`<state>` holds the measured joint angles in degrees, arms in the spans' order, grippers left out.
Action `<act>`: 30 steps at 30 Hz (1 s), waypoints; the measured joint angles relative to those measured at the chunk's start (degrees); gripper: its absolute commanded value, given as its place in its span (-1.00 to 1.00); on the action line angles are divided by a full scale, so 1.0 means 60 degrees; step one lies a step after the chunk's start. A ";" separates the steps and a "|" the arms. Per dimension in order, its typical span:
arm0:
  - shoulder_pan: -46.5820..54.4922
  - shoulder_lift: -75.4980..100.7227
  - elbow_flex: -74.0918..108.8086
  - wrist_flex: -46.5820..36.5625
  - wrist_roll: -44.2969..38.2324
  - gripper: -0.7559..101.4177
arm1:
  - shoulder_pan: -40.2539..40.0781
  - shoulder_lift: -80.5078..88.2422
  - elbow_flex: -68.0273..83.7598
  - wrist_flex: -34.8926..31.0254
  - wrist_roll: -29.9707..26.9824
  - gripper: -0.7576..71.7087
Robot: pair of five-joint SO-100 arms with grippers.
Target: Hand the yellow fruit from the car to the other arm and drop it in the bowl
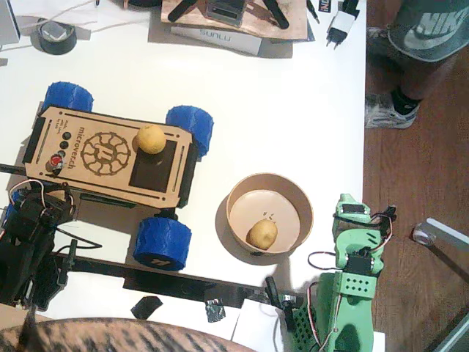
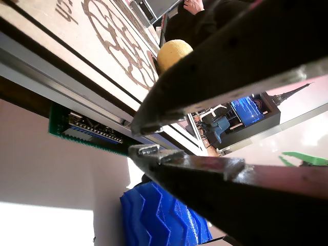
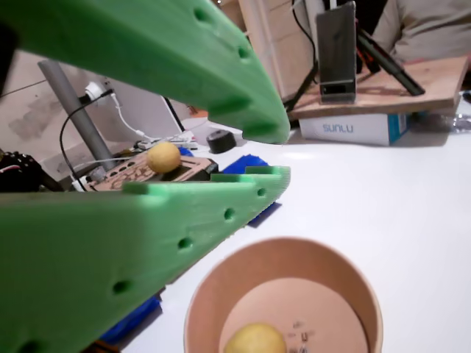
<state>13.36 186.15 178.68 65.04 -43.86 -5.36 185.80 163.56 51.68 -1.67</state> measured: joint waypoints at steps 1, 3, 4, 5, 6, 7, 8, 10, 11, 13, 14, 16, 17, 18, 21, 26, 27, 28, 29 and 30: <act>0.0000 0.0000 0.0000 0.0000 0.0000 -0.98 | 0.0000 0.0000 0.0015 0.0000 0.0015 -0.98; 0.0000 0.0000 0.0000 0.0000 0.0000 -0.98 | -0.0015 0.0000 0.0015 0.0000 0.0117 -0.98; 0.0000 0.0000 0.0000 0.0000 0.0000 -0.98 | -0.0132 0.0000 0.0029 0.0000 0.0146 -0.98; 0.0000 0.0000 0.0000 0.0000 0.0000 -0.98 | -0.0278 0.0000 0.0059 0.0000 0.0190 -0.98; 0.0000 0.0000 0.0000 0.0000 0.0000 -0.98 | -0.0396 0.0000 0.0117 0.0000 0.0220 -0.98; 0.0000 0.0000 0.0000 0.0000 0.0000 -0.98 | -0.0483 0.0000 0.0190 0.0000 0.0249 -0.98; 0.0000 0.0000 0.0000 0.0000 0.0000 -0.98 | -0.0498 0.0000 0.0220 0.0000 0.0264 -0.98; 0.0000 0.0000 0.0000 0.0000 0.0000 -0.98 | -0.0498 0.0000 0.0308 0.0000 0.0278 -0.98; 0.0000 0.0000 0.0000 0.0000 0.0000 -0.98 | -0.0498 0.0000 0.0308 0.0000 0.0293 -0.98; 0.0000 0.0000 0.0000 0.0000 0.0000 -0.98 | -0.0527 -0.0029 0.0381 -0.0073 0.0293 -0.98; 0.0000 0.0000 0.0000 0.0000 0.0000 -0.98 | -0.0527 -0.0015 0.0381 -0.0088 0.0293 -0.98; 0.0000 0.0000 0.0000 0.0000 0.0000 -0.98 | -0.0527 -0.0015 0.0396 -0.0117 0.0293 -0.98; 0.0000 0.0000 0.0000 0.0000 0.0000 -0.98 | -0.0527 -0.0015 0.0396 -0.0132 0.0293 -0.98; 0.0000 0.0000 0.0000 0.0000 0.0000 -0.98 | -0.0542 -0.0015 0.0454 -0.0220 0.0293 -0.98; 0.0000 0.0000 0.0000 0.0000 0.0000 -0.98 | -0.0542 -0.0015 0.0630 -0.0381 0.0293 -0.98; 0.0000 -0.0029 0.0000 0.0000 0.0000 -0.98 | -0.0645 0.0000 0.1084 -0.0454 0.0161 -0.98; 0.0000 -0.0088 0.0000 0.0000 0.0000 -0.98 | -0.0776 0.0029 0.1230 -0.0469 0.0103 -0.98; 0.0000 -0.0146 0.0000 0.0000 0.0000 -0.98 | -0.0820 -0.0015 0.1333 -0.0469 0.0059 -0.98; 0.0000 -0.0161 0.0000 0.0000 0.0015 -0.98 | -0.0806 -0.0015 0.1377 -0.0469 0.0029 -0.98; 0.0000 -0.0176 0.0000 0.0000 0.0015 -0.98 | -0.0806 -0.0015 0.1406 -0.0469 0.0015 -0.98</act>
<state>13.36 185.10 178.68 65.04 -43.77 -10.20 185.71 172.00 48.87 -1.58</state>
